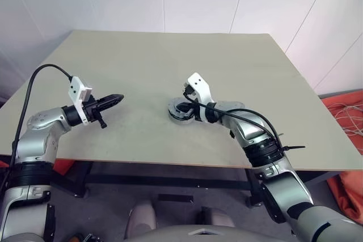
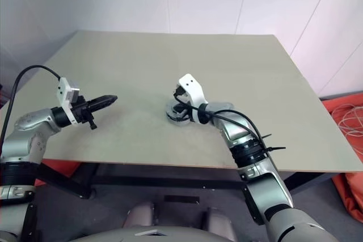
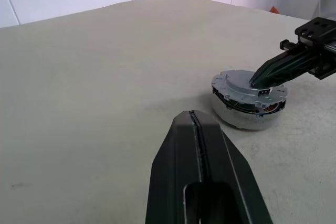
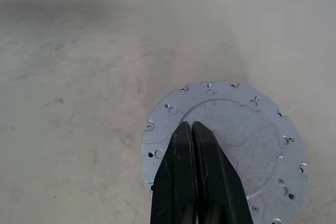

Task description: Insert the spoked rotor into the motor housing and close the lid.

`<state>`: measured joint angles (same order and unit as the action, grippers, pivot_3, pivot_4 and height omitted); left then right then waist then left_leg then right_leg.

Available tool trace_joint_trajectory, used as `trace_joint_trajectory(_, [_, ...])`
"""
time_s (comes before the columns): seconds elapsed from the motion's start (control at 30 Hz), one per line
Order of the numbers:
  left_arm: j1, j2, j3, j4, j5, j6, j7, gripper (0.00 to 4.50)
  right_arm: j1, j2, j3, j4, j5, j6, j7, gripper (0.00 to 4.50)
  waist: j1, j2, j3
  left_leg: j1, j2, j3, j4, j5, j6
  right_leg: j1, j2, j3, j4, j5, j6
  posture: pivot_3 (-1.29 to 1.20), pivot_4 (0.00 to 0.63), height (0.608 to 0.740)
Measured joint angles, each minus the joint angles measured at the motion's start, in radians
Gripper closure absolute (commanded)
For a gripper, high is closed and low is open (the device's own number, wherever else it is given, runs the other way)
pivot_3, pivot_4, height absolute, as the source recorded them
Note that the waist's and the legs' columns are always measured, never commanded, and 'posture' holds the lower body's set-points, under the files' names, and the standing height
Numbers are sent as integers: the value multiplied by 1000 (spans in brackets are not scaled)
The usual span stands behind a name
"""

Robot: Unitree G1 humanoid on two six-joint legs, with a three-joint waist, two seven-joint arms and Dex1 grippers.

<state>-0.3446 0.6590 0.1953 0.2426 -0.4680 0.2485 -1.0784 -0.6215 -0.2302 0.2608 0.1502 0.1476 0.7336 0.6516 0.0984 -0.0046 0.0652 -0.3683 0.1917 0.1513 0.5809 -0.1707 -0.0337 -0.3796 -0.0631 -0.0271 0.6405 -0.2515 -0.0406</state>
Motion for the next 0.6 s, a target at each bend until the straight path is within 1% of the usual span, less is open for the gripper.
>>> trace_joint_trajectory(0.3, [-1,-2,0,0,-2,0,3,4500,10,-22,24,-2,-7,-41,35,4475,0,0,0,0,0,0,0,0,0,0,0,0,0,0,0,0,0,740])
trace_joint_trajectory(0.5, [-4,-2,0,1,-3,0,5,4500,8,-16,-29,-76,53,-47,64,4475,0,0,0,0,0,0,0,0,0,0,0,0,0,0,0,0,0,740])
trace_joint_trajectory(0.6, [-5,-2,0,4,-6,1,5,4500,-2,-16,-51,-82,60,-46,65,3912,0,0,0,0,0,0,0,0,0,0,0,0,0,0,0,0,0,740])
